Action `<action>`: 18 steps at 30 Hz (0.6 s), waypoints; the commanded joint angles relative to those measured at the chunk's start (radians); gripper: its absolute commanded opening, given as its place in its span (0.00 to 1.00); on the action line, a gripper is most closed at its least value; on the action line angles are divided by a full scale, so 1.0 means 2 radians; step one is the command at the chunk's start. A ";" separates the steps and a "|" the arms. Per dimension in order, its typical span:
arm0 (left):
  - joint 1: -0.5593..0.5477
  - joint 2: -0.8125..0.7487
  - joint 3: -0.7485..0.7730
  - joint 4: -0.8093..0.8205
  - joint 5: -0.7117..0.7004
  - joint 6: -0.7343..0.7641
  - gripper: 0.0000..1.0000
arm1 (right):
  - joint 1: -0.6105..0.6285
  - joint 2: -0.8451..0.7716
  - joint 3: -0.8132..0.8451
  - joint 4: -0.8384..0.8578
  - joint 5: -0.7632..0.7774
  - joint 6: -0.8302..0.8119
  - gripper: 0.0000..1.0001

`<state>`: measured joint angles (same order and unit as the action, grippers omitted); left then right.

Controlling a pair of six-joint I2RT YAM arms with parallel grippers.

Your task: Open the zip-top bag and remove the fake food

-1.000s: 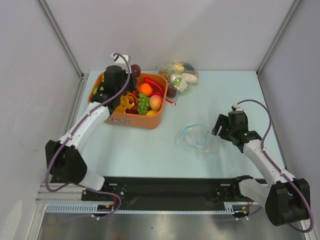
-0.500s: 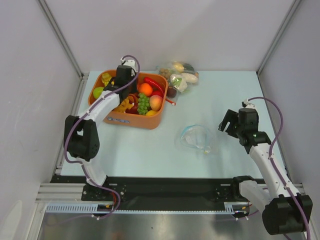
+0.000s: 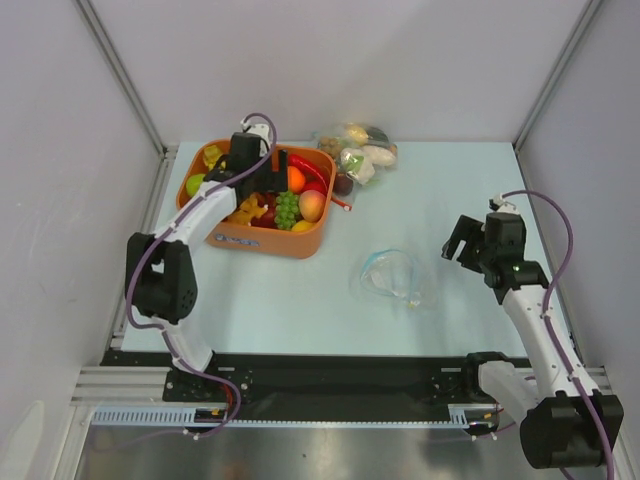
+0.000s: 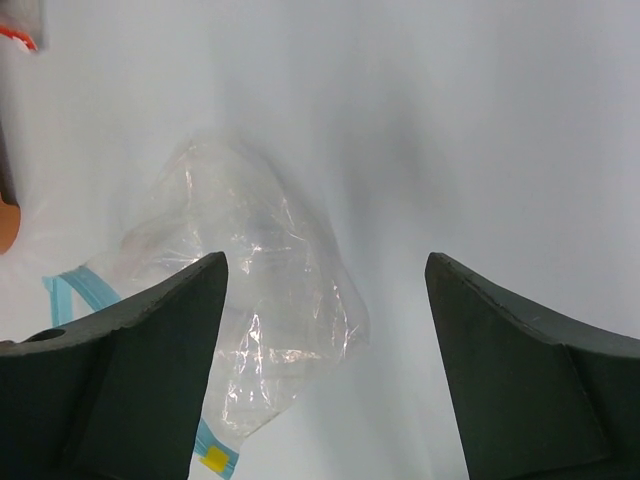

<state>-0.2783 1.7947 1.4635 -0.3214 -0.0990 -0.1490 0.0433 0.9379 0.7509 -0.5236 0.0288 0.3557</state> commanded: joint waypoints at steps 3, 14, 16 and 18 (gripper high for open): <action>0.003 -0.109 -0.014 -0.017 0.020 -0.008 1.00 | -0.012 0.004 0.049 0.003 -0.005 -0.037 0.87; 0.001 -0.280 -0.106 -0.069 -0.018 -0.023 1.00 | -0.034 0.017 0.111 0.042 -0.024 -0.047 0.95; 0.000 -0.297 -0.120 -0.079 -0.026 -0.024 1.00 | -0.035 0.018 0.121 0.043 -0.027 -0.046 0.96; 0.000 -0.320 -0.133 -0.085 -0.035 -0.024 1.00 | -0.036 0.021 0.132 0.044 -0.029 -0.047 0.96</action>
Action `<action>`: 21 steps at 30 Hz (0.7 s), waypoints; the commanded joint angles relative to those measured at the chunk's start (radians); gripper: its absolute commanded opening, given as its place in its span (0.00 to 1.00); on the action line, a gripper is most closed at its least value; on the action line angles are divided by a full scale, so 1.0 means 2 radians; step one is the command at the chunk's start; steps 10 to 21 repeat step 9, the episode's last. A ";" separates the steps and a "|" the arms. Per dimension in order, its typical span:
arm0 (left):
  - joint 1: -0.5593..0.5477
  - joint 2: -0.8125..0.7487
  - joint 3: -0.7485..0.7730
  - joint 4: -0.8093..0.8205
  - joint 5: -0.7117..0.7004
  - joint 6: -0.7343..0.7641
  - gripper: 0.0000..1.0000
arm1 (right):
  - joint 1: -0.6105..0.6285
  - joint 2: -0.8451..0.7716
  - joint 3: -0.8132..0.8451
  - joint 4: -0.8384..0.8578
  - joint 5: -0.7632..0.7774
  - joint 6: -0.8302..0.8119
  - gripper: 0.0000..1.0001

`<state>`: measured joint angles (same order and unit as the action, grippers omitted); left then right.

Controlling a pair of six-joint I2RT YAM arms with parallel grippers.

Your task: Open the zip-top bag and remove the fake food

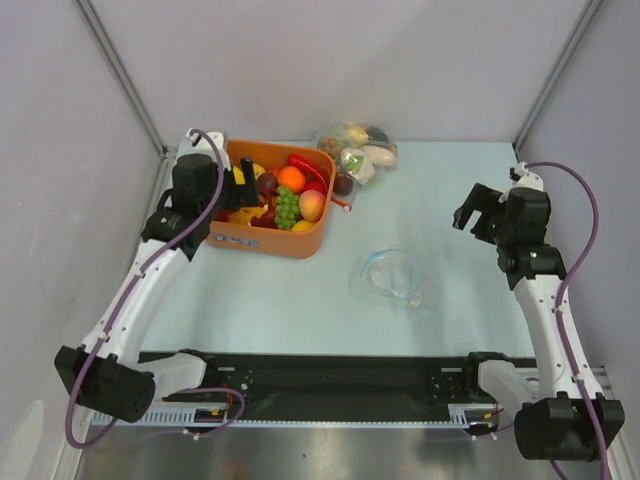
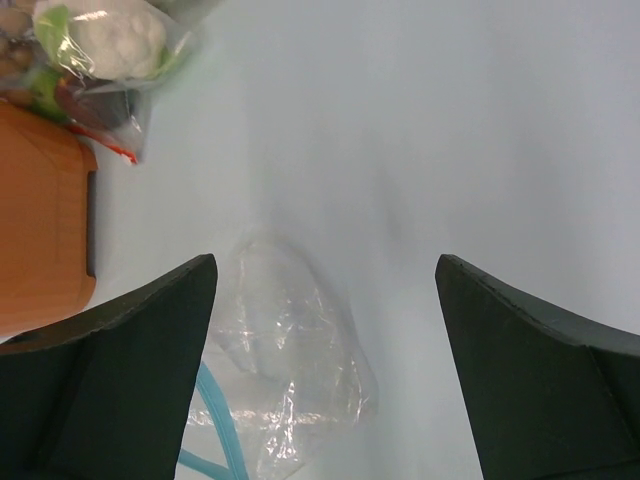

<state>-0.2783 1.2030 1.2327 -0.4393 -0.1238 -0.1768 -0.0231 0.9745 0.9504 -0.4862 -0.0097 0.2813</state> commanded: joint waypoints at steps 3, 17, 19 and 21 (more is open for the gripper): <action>0.000 -0.043 -0.023 -0.041 -0.032 -0.011 1.00 | -0.005 0.004 0.039 0.026 -0.012 -0.010 0.97; 0.001 -0.059 -0.024 -0.054 -0.038 -0.008 1.00 | -0.008 -0.002 0.036 0.025 -0.017 -0.010 0.98; 0.001 -0.059 -0.024 -0.054 -0.038 -0.008 1.00 | -0.008 -0.002 0.036 0.025 -0.017 -0.010 0.98; 0.001 -0.059 -0.024 -0.054 -0.038 -0.008 1.00 | -0.008 -0.002 0.036 0.025 -0.017 -0.010 0.98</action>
